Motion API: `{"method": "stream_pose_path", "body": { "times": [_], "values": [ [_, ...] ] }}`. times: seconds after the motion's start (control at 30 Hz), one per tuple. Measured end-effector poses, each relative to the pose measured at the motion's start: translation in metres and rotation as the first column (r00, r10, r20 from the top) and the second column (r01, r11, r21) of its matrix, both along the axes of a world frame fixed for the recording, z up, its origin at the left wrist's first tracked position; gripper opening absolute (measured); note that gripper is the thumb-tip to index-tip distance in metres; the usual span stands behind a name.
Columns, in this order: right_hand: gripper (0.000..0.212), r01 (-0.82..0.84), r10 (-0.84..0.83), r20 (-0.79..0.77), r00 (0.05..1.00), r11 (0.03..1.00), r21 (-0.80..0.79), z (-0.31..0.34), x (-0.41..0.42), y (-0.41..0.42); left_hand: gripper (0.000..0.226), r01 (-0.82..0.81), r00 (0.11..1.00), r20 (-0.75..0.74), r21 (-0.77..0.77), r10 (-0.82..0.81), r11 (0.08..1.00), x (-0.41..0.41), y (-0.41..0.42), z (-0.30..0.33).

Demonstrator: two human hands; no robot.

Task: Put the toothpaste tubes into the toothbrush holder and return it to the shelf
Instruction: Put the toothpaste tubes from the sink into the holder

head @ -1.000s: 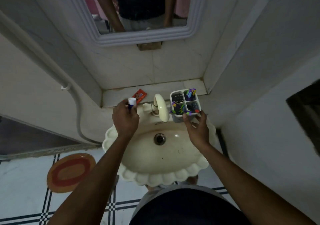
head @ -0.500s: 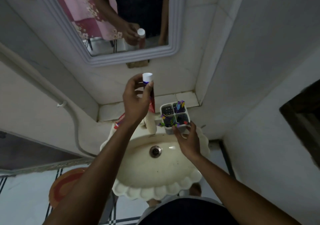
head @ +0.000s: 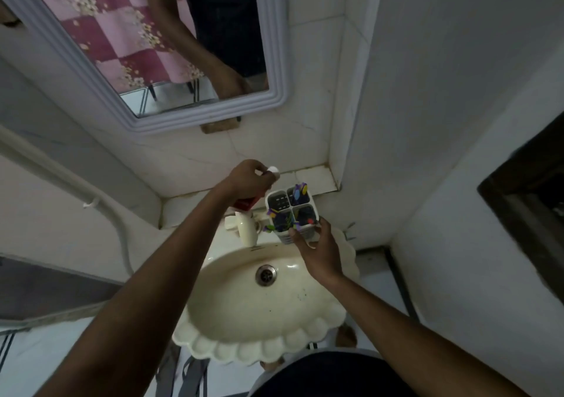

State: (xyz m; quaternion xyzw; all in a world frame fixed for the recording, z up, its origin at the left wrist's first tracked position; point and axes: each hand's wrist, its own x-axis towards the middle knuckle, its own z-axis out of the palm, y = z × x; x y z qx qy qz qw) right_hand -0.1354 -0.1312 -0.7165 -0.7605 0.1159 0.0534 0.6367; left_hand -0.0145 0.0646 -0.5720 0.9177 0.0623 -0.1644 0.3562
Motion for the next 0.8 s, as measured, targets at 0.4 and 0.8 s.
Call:
{"method": "stream_pose_path", "body": {
  "times": [0.4,0.8],
  "values": [
    [0.068,-0.013,0.012,-0.024,1.000,0.998,-0.057,0.003,0.002,-0.002,0.065,0.395,0.918,-0.248,0.539,-0.309,0.743,0.012,-0.022,-0.001],
    [0.070,0.006,-0.008,-0.025,1.000,0.999,-0.044,0.006,0.001,0.001,0.040,0.292,0.942,0.019,0.448,-0.336,0.845,0.038,-0.014,-0.012]
  ]
}}
